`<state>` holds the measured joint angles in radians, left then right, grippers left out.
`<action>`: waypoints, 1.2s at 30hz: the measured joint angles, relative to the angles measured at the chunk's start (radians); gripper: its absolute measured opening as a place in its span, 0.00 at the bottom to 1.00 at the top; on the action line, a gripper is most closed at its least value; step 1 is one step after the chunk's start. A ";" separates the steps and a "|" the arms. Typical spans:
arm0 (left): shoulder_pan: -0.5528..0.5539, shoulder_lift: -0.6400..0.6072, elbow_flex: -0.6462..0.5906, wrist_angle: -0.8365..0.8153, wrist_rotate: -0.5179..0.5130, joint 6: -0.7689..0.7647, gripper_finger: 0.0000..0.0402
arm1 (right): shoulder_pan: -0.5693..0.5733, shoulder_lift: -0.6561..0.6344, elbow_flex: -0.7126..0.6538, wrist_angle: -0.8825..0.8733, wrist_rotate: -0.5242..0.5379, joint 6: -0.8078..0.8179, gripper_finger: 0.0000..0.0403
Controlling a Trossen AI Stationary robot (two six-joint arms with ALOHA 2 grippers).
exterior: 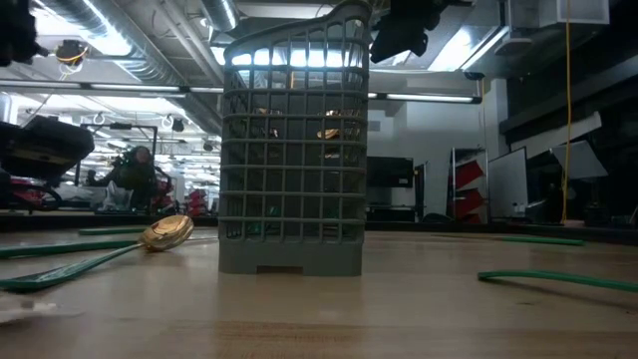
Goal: Sort silverware
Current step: Put the green knife into the utensil rack
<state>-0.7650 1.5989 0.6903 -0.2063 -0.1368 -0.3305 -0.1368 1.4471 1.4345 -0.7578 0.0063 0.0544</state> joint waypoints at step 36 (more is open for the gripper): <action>0.000 -0.044 0.078 -0.113 0.037 -0.172 0.27 | 0.000 0.000 0.000 0.000 0.000 0.000 0.23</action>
<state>-0.7654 1.5551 0.7682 -0.3192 -0.1001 -0.5027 -0.1368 1.4471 1.4345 -0.7574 0.0067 0.0547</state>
